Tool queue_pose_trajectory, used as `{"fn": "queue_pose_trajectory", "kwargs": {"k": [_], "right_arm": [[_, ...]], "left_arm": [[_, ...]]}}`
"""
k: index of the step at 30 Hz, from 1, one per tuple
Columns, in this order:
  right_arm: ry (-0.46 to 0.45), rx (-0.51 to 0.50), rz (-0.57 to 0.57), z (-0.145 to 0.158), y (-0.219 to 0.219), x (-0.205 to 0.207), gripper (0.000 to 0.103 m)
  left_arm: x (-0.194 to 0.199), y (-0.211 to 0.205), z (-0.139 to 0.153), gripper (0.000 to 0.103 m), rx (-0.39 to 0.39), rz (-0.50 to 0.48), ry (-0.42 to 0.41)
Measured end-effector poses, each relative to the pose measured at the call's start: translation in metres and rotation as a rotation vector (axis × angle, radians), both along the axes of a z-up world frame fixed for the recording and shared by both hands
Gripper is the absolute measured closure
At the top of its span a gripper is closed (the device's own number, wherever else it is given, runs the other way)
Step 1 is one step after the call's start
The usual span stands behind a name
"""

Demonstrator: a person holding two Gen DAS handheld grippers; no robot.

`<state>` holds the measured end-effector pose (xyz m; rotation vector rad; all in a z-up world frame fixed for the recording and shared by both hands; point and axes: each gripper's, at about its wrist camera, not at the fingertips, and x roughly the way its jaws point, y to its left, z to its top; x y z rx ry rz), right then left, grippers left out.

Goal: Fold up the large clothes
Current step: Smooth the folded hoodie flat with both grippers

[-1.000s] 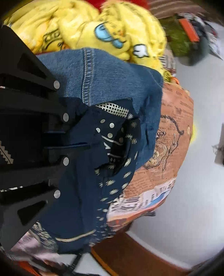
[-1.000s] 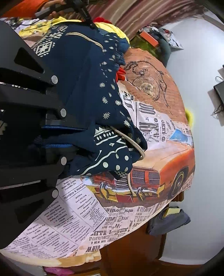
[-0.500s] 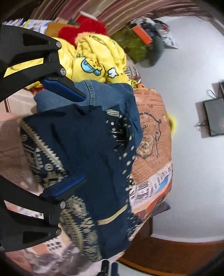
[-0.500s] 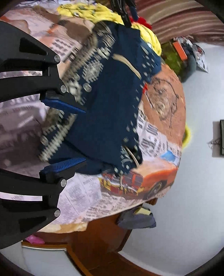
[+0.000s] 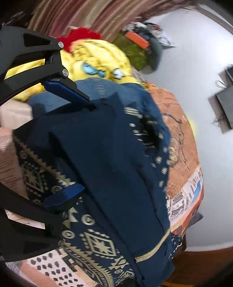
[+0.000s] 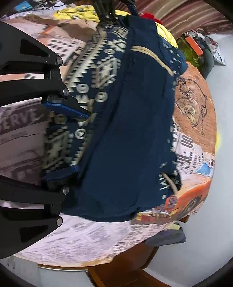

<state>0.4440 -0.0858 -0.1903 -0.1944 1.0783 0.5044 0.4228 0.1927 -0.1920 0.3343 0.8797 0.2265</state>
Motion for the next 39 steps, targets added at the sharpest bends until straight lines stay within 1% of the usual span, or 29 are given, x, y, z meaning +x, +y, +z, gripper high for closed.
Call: {"fn": "queue_pose_trajectory", "kwargs": {"k": [2, 4, 6, 9, 11, 12, 13, 15, 17, 20, 23, 25, 26, 30, 33, 35, 36, 39], "right_arm": [[-0.01, -0.014, 0.009, 0.002, 0.008, 0.012, 0.053], [-0.015, -0.023, 0.015, 0.007, 0.016, 0.028, 0.053], [-0.047, -0.024, 0.013, 0.017, 0.023, 0.043, 0.053], [-0.1, -0.018, -0.028, 0.037, 0.028, 0.063, 0.053], [-0.126, 0.009, -0.082, 0.05, 0.024, 0.076, 0.053], [-0.136, 0.032, -0.104, 0.057, 0.022, 0.079, 0.053], [-0.157, 0.066, -0.131, 0.067, 0.017, 0.082, 0.053], [-0.204, 0.106, -0.159, 0.081, 0.011, 0.08, 0.053], [-0.233, 0.139, -0.17, 0.091, 0.005, 0.077, 0.053], [-0.223, 0.175, -0.157, 0.095, 0.0, 0.072, 0.053], [-0.193, 0.172, -0.114, 0.089, 0.006, 0.062, 0.053], [-0.167, 0.163, -0.074, 0.081, 0.01, 0.054, 0.053], [-0.156, 0.16, -0.062, 0.079, 0.01, 0.052, 0.053], [-0.102, 0.131, 0.006, 0.058, 0.016, 0.034, 0.053], [-0.083, 0.069, 0.056, 0.041, 0.022, 0.022, 0.053], [-0.085, 0.029, 0.086, 0.031, 0.026, 0.015, 0.053], [-0.086, 0.012, 0.1, 0.027, 0.028, 0.013, 0.053], [-0.067, 0.0, 0.099, 0.015, 0.03, 0.011, 0.053]], "left_arm": [[0.01, -0.002, 0.006, 0.011, 0.024, -0.016, -0.006], [0.027, 0.003, 0.017, 0.011, 0.017, -0.019, -0.011], [0.044, 0.013, 0.032, 0.011, -0.011, 0.0, -0.032], [0.074, 0.035, 0.057, 0.011, -0.068, 0.071, -0.063], [0.087, 0.052, 0.074, 0.011, -0.115, 0.126, -0.092], [0.091, 0.062, 0.084, 0.011, -0.162, 0.154, -0.11], [0.092, 0.069, 0.091, 0.011, -0.203, 0.165, -0.124], [0.089, 0.075, 0.104, 0.011, -0.25, 0.169, -0.158], [0.083, 0.076, 0.117, 0.011, -0.256, 0.171, -0.209], [0.074, 0.078, 0.129, 0.011, -0.29, 0.161, -0.239], [0.065, 0.075, 0.125, 0.011, -0.321, 0.129, -0.198], [0.057, 0.07, 0.114, 0.011, -0.331, 0.091, -0.153], [0.052, 0.065, 0.106, 0.011, -0.322, 0.066, -0.127], [0.032, 0.039, 0.071, 0.01, -0.238, -0.017, -0.046], [0.031, 0.015, 0.039, 0.01, -0.147, -0.067, 0.031], [0.039, 0.006, 0.025, 0.01, -0.107, -0.054, 0.042], [0.046, 0.004, 0.021, 0.01, -0.103, -0.039, 0.038], [0.069, 0.01, 0.021, 0.01, -0.066, 0.009, -0.003]]}}
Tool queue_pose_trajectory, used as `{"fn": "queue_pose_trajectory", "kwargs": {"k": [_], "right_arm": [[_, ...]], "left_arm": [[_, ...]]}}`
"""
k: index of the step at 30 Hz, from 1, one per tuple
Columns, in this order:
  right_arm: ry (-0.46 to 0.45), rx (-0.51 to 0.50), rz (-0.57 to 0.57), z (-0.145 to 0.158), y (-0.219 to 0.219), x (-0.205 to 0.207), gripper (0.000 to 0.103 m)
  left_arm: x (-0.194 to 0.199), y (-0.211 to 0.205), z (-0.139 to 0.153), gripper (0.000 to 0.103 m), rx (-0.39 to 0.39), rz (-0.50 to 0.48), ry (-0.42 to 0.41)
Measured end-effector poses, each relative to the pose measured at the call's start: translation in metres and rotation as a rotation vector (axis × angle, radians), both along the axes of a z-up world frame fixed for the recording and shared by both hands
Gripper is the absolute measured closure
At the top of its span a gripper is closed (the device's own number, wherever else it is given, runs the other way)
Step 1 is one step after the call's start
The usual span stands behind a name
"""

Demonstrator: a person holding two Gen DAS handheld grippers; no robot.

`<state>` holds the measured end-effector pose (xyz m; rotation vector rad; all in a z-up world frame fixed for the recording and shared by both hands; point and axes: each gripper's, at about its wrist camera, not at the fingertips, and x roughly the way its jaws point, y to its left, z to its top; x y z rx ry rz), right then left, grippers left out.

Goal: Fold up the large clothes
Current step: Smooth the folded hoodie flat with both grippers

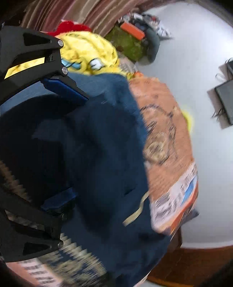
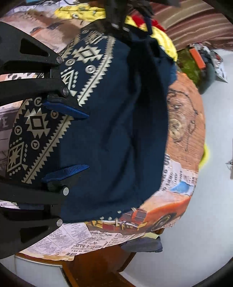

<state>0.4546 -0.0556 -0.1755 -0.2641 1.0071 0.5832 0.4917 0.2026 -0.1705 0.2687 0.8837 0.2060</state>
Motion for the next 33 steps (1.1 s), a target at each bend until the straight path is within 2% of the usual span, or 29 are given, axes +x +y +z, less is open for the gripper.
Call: {"fn": "queue_pose_trajectory", "kwargs": {"k": [2, 5, 7, 9, 11, 13, 16, 18, 20, 22, 24, 25, 28, 33], "right_arm": [[0.028, 0.019, -0.02, -0.005, 0.0, 0.001, 0.053], [0.035, 0.053, -0.022, -0.006, 0.003, 0.002, 0.053], [0.017, 0.058, -0.024, -0.002, 0.009, 0.002, 0.053], [0.011, 0.088, -0.014, 0.005, 0.016, 0.002, 0.053], [0.011, 0.129, 0.0, 0.012, 0.025, 0.0, 0.053], [0.002, 0.162, 0.013, 0.019, 0.035, -0.001, 0.053], [0.005, 0.181, 0.031, 0.018, 0.048, -0.006, 0.053], [0.04, 0.181, 0.042, 0.011, 0.051, -0.005, 0.053], [0.087, 0.178, 0.043, 0.001, 0.053, -0.004, 0.053], [0.105, 0.183, 0.042, -0.006, 0.05, -0.009, 0.052], [0.099, 0.173, 0.037, -0.008, 0.044, -0.013, 0.045], [0.091, 0.163, 0.027, -0.008, 0.04, -0.015, 0.041], [0.083, 0.127, 0.007, -0.007, 0.024, -0.02, 0.039], [0.053, -0.003, -0.044, -0.012, -0.004, -0.02, 0.039]], "left_arm": [[0.017, 0.017, 0.009, 0.01, -0.031, 0.077, -0.041], [0.035, 0.048, 0.021, 0.009, -0.158, 0.162, -0.061], [0.042, 0.059, 0.03, 0.009, -0.155, 0.223, -0.081], [0.041, 0.069, 0.045, 0.009, -0.126, 0.283, -0.14], [0.037, 0.075, 0.056, 0.009, -0.159, 0.297, -0.174], [0.028, 0.077, 0.063, 0.009, -0.2, 0.279, -0.184], [0.014, 0.065, 0.061, 0.009, -0.219, 0.198, -0.141], [0.001, 0.051, 0.053, 0.009, -0.239, 0.134, -0.107], [-0.018, 0.033, 0.041, 0.009, -0.301, 0.056, -0.055], [-0.036, 0.015, 0.028, 0.009, -0.35, -0.012, -0.036], [-0.051, -0.003, 0.013, 0.009, -0.366, -0.053, -0.017], [-0.056, -0.013, 0.003, 0.009, -0.348, -0.068, 0.004], [-0.067, -0.029, -0.021, 0.008, -0.281, -0.073, 0.021], [-0.082, -0.01, -0.03, 0.006, -0.386, 0.001, 0.013]]}}
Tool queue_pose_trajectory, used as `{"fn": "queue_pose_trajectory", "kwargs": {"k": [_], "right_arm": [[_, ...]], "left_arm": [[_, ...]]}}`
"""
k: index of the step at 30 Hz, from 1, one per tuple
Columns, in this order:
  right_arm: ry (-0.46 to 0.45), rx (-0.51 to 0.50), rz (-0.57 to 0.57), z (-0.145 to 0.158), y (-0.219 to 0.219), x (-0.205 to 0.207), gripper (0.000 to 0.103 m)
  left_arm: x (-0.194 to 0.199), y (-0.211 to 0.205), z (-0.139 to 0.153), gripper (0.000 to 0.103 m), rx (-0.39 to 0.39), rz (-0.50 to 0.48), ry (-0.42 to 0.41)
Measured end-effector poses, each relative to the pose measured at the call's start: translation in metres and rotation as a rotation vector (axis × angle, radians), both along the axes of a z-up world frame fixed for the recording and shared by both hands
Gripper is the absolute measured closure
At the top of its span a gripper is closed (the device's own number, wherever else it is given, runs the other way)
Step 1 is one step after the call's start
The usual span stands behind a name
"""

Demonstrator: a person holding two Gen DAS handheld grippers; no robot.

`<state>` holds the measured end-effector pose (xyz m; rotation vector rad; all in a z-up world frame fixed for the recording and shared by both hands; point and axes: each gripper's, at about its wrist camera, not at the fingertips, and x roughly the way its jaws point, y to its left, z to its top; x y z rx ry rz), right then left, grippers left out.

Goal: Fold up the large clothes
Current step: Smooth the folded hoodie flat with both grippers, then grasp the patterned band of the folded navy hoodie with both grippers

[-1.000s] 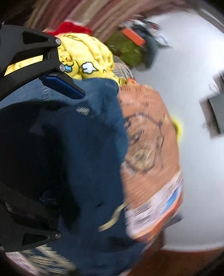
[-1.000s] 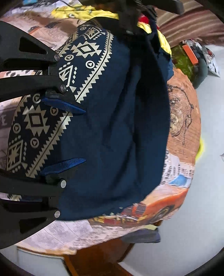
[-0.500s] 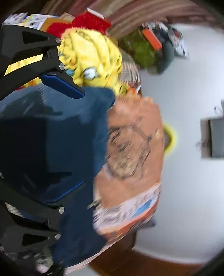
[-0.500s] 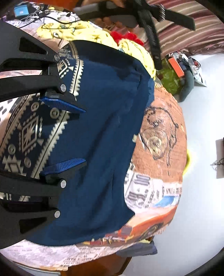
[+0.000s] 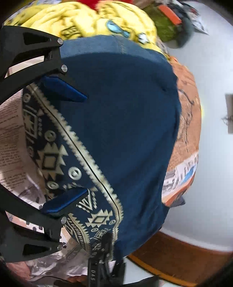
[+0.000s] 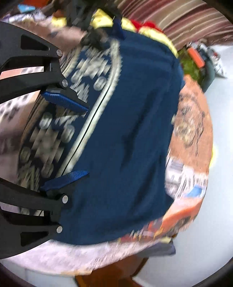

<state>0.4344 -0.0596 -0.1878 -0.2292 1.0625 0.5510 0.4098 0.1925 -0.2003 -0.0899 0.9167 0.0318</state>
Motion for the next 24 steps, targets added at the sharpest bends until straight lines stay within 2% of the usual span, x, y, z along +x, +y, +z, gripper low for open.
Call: {"fn": "queue_pose_trajectory", "kwargs": {"k": [3, 7, 10, 12, 15, 18, 21, 24], "right_arm": [[-0.012, -0.054, -0.032, -0.003, -0.02, -0.004, 0.039], [-0.022, -0.08, -0.054, -0.001, -0.042, -0.013, 0.039], [-0.028, -0.077, -0.086, 0.001, -0.056, -0.018, 0.039], [-0.015, -0.072, -0.103, 0.002, -0.061, -0.018, 0.039], [-0.019, -0.068, -0.114, 0.006, -0.065, -0.023, 0.039], [-0.049, -0.076, -0.1, 0.014, -0.061, -0.032, 0.039], [-0.087, -0.057, -0.07, 0.028, -0.053, -0.04, 0.039], [-0.111, -0.017, -0.052, 0.041, -0.041, -0.043, 0.039]], "left_arm": [[-0.015, 0.006, -0.001, 0.006, -0.026, 0.034, 0.004], [-0.037, 0.013, -0.005, 0.006, 0.056, 0.087, 0.016], [-0.052, 0.026, -0.012, 0.006, 0.154, 0.193, 0.057], [-0.067, 0.038, -0.018, 0.006, 0.153, 0.245, 0.08], [-0.091, 0.056, -0.018, 0.006, 0.099, 0.305, 0.089], [-0.113, 0.07, -0.008, 0.006, 0.023, 0.357, 0.047], [-0.13, 0.079, 0.002, 0.006, -0.121, 0.372, -0.028], [-0.129, 0.079, 0.007, 0.006, -0.27, 0.359, -0.092]]}}
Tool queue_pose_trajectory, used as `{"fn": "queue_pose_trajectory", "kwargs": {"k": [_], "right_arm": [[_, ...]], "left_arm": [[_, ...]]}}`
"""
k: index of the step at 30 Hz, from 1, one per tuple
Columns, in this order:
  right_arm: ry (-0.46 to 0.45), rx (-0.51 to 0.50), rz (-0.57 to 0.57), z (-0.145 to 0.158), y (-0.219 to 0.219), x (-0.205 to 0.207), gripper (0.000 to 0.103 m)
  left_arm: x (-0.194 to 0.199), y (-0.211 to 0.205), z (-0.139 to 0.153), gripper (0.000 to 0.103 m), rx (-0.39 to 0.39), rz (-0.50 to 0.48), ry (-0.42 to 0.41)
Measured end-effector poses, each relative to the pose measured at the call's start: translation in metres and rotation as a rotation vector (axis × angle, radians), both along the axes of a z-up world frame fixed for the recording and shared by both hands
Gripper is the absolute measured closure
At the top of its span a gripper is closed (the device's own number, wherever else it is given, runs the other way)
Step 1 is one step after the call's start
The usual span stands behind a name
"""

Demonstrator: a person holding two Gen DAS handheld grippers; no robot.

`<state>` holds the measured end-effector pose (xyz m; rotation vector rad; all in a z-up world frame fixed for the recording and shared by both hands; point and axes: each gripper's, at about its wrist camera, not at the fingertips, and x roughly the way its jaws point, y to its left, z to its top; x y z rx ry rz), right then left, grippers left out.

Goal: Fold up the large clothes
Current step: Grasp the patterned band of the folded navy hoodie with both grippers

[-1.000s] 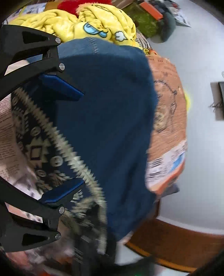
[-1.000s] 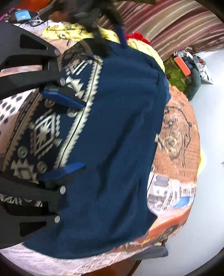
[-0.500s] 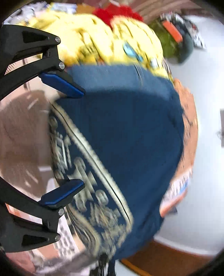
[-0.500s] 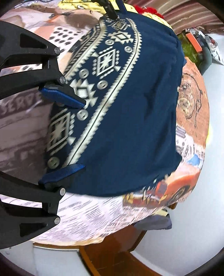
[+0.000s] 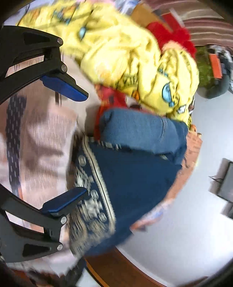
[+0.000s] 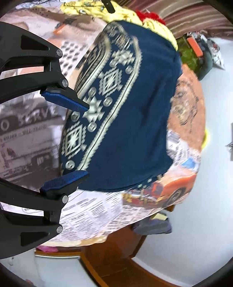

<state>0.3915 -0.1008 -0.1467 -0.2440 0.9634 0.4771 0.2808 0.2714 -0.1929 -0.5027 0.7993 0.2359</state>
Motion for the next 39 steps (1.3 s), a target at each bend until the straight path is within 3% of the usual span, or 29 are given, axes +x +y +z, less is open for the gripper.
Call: {"fn": "queue_pose_trajectory", "kwargs": {"k": [6, 13, 16, 23, 27, 30, 33, 35, 39], "right_arm": [[-0.003, 0.014, 0.057, -0.001, 0.033, 0.001, 0.039], [0.034, -0.046, 0.108, -0.024, 0.056, -0.001, 0.039], [0.028, -0.084, 0.122, -0.031, 0.059, -0.002, 0.039], [0.05, -0.065, 0.111, -0.036, 0.054, 0.003, 0.039], [0.068, -0.037, 0.094, -0.036, 0.052, 0.007, 0.039], [0.083, -0.024, 0.088, -0.036, 0.051, 0.007, 0.039], [0.082, -0.021, 0.087, -0.036, 0.049, 0.006, 0.039], [0.081, -0.024, 0.09, -0.038, 0.047, 0.006, 0.039], [0.081, -0.025, 0.089, -0.041, 0.043, 0.008, 0.039]], "left_arm": [[0.032, -0.007, -0.03, 0.006, -0.251, -0.079, -0.056], [0.066, -0.005, -0.074, 0.008, -0.419, -0.094, -0.069], [0.071, 0.002, -0.071, 0.023, -0.486, -0.07, -0.115], [0.067, -0.009, -0.011, 0.028, -0.436, -0.116, -0.252], [0.079, -0.031, 0.017, 0.028, -0.352, -0.171, -0.3], [0.098, -0.031, 0.001, 0.028, -0.305, -0.144, -0.247], [0.11, -0.024, -0.026, 0.028, -0.351, -0.106, -0.206], [0.107, -0.02, -0.039, 0.029, -0.397, -0.091, -0.23], [0.106, -0.018, -0.036, 0.032, -0.424, -0.094, -0.285]]}}
